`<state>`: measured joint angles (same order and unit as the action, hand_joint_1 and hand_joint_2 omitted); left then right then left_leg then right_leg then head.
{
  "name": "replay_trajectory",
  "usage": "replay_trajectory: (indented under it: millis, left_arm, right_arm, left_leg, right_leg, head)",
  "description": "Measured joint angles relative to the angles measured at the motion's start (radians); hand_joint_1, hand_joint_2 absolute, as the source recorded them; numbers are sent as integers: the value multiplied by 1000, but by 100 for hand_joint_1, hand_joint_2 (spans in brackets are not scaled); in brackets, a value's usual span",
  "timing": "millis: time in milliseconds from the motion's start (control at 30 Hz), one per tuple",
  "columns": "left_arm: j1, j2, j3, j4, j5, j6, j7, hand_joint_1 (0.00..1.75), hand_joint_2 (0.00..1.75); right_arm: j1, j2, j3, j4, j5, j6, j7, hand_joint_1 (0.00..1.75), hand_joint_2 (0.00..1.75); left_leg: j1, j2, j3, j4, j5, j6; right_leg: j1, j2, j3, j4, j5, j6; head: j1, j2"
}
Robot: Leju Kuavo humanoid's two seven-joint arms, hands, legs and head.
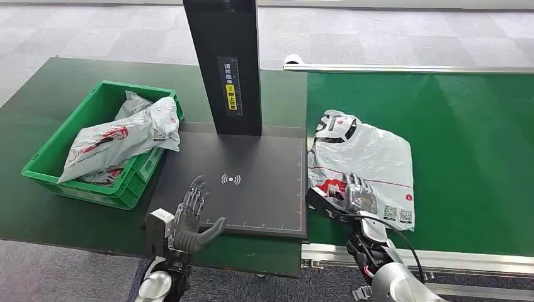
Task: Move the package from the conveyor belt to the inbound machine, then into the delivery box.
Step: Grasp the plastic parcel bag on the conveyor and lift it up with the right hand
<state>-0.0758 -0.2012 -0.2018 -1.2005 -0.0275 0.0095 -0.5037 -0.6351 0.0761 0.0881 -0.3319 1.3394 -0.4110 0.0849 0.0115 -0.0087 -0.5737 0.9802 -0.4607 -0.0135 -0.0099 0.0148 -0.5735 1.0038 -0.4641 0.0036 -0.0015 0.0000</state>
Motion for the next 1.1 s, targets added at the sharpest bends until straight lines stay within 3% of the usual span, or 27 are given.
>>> replay_trajectory:
  millis: [1100]
  left_arm:
    - [-12,1,-1,0,0,0,2,0,175]
  right_arm:
    - [3,-2,-41,26,-27,-27,-32,175,175]
  left_leg:
    - [0,-1,2,0,0,0]
  right_leg:
    - [0,0,3,0,0,0]
  head:
    - [0,0]
